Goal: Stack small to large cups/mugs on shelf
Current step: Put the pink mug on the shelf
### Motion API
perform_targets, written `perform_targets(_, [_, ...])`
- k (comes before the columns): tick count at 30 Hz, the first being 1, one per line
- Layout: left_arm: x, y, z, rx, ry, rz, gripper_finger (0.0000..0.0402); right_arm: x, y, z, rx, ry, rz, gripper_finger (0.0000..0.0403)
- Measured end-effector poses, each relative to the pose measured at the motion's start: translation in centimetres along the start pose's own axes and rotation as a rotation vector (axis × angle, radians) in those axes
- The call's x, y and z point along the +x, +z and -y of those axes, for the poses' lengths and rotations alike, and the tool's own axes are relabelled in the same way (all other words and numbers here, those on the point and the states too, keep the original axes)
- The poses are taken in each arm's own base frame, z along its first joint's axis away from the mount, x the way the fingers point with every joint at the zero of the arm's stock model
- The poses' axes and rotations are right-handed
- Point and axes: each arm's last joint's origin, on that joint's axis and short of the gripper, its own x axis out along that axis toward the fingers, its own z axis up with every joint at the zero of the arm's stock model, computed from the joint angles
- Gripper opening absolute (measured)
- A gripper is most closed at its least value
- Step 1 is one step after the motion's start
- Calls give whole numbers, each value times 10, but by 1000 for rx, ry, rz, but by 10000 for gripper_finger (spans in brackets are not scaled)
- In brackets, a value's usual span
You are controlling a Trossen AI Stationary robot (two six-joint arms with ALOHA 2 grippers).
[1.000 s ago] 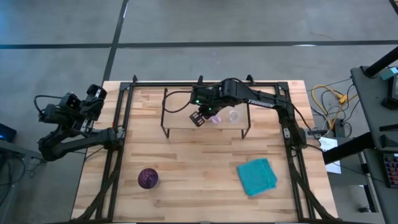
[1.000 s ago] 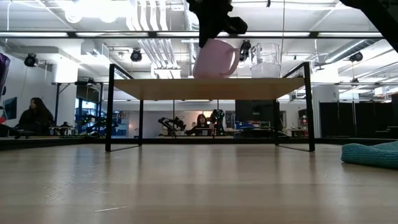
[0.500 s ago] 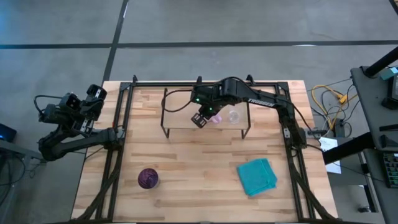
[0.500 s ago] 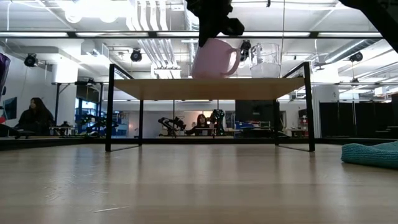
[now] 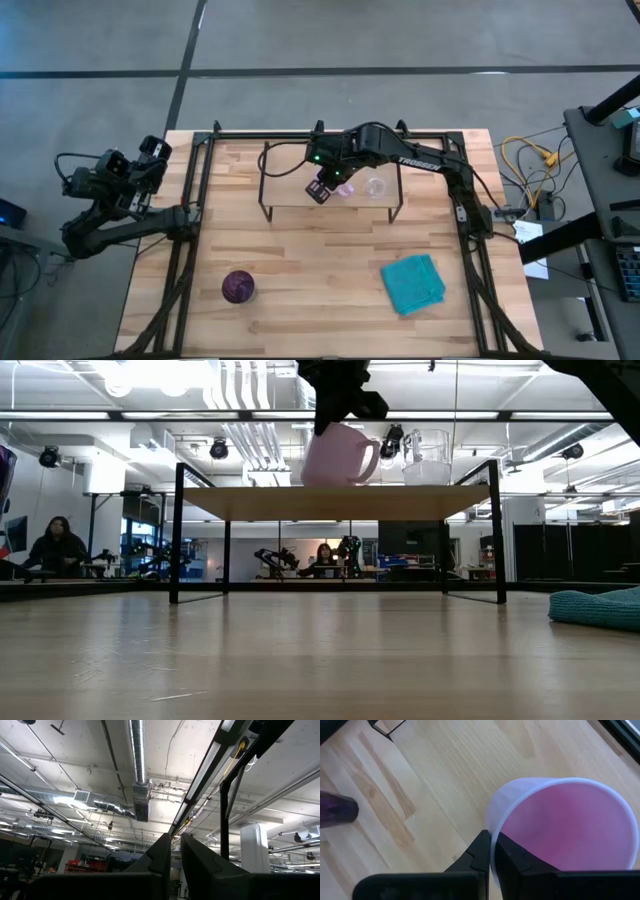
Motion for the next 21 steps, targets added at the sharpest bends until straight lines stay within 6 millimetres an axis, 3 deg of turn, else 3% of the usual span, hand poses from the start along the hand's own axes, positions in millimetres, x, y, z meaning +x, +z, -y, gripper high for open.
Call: perform_targets(21, [0,0,0,0,0,0,29,0,-1,1,26,9,-23,13])
